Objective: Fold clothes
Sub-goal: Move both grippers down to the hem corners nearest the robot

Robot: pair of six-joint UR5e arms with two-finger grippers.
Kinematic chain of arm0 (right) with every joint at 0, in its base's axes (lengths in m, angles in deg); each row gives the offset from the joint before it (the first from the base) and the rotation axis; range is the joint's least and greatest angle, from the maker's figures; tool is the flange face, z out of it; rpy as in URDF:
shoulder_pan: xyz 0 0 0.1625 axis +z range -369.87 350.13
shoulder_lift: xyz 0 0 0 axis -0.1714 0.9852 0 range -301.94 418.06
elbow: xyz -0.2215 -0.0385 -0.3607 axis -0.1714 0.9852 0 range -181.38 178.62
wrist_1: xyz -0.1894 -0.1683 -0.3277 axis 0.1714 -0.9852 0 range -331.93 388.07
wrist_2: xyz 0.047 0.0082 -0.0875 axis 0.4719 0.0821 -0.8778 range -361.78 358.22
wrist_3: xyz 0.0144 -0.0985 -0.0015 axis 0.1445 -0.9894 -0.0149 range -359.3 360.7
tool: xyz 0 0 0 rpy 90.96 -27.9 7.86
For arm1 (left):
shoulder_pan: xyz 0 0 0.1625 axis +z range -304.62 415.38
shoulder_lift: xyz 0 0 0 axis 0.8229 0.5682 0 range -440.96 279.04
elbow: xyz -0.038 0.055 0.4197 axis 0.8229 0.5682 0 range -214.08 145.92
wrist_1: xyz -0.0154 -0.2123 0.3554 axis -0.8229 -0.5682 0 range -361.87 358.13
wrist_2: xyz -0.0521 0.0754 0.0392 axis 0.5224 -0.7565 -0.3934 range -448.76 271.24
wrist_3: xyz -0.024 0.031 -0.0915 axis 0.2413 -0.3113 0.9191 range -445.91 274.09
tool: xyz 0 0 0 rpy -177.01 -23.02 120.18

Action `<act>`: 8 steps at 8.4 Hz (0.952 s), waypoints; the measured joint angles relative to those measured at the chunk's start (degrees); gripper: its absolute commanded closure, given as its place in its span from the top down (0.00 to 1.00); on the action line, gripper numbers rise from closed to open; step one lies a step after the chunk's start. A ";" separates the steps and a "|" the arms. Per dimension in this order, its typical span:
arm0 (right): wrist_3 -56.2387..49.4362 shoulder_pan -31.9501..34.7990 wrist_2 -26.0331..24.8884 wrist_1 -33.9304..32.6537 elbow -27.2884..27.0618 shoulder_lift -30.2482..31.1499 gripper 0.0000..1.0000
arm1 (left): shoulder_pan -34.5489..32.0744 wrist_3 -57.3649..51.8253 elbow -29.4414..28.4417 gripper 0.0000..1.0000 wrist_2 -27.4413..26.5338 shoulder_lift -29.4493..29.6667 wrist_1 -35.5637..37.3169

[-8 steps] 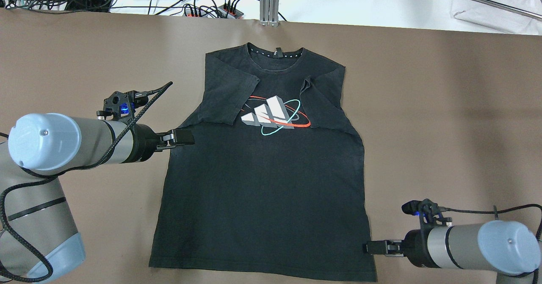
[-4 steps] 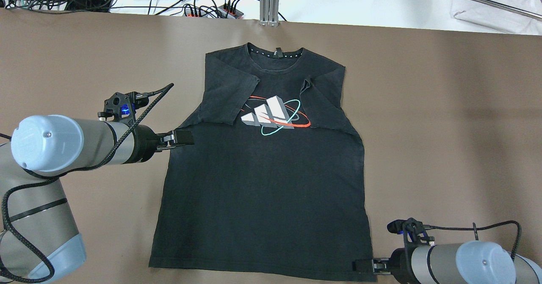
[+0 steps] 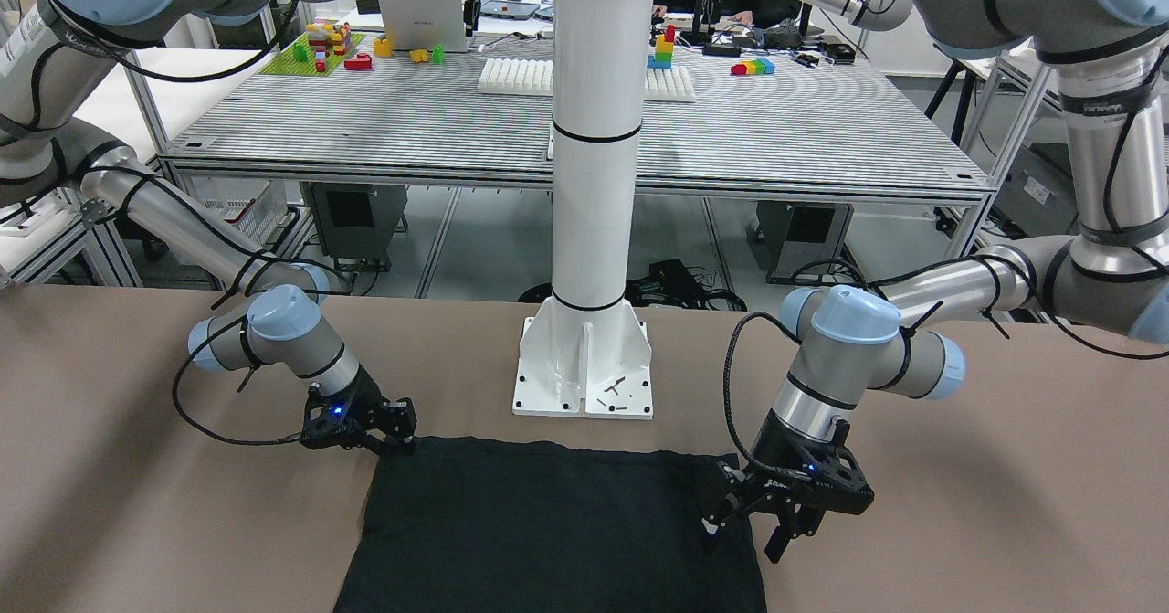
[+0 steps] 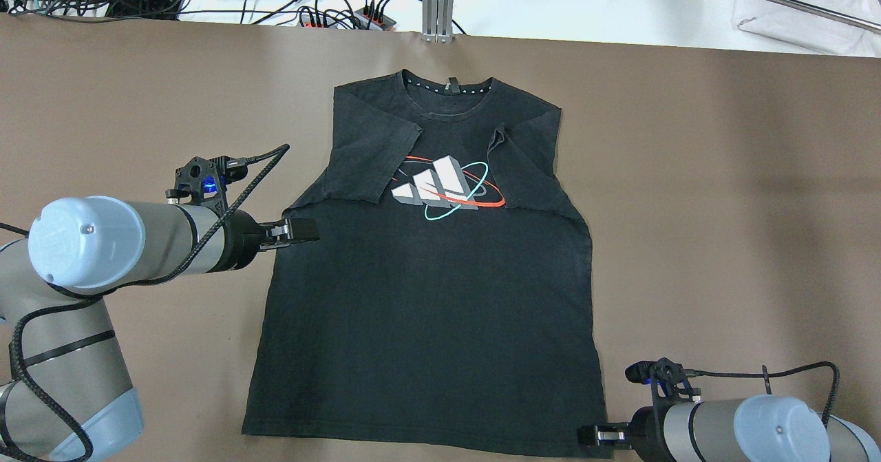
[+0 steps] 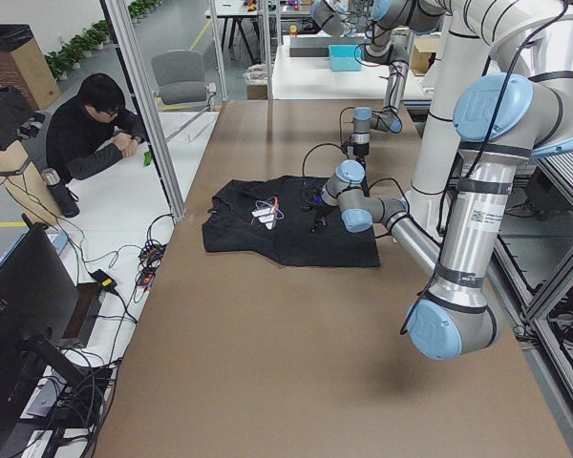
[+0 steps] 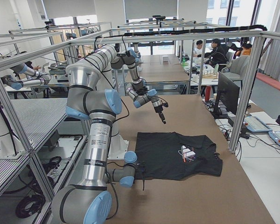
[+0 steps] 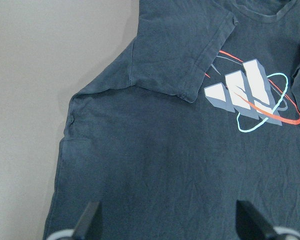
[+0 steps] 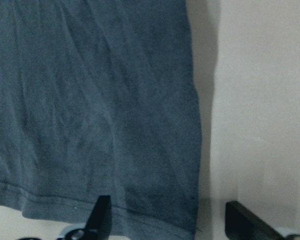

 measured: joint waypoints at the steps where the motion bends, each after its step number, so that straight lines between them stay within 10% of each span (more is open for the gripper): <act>1: 0.01 -0.02 -0.15 -0.02 -0.08 -0.16 0.00 | 0.01 0.00 -0.02 0.94 -0.03 0.02 0.02; 8: -0.08 2.74 3.53 4.94 -3.11 -0.12 0.00 | 5.94 0.05 6.92 0.94 -2.39 -8.26 -4.36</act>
